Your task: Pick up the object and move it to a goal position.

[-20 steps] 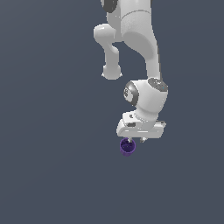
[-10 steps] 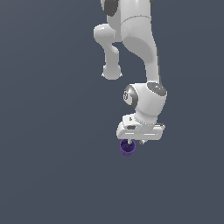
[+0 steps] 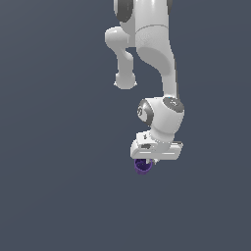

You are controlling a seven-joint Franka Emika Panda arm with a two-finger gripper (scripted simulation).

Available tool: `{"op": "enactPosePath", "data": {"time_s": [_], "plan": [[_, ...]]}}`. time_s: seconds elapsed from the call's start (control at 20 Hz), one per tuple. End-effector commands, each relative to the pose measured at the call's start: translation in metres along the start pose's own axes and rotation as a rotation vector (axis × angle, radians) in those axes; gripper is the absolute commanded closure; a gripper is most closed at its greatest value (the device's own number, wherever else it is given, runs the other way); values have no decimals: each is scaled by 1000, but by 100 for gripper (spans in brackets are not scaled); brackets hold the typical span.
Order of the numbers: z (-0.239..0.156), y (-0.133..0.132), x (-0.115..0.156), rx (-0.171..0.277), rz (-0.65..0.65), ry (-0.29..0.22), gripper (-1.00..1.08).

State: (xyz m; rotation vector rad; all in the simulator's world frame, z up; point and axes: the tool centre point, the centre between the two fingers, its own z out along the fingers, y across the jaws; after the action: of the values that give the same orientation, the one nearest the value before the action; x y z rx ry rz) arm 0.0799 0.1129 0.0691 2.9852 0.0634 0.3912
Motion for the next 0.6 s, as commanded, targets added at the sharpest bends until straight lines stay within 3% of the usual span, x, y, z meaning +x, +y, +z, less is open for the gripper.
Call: {"op": "enactPosePath", "data": {"time_s": [0.0, 0.55], "plan": [[0, 0, 0, 0, 0, 0, 108], [-1, 0, -3, 0, 0, 0, 108]]}}
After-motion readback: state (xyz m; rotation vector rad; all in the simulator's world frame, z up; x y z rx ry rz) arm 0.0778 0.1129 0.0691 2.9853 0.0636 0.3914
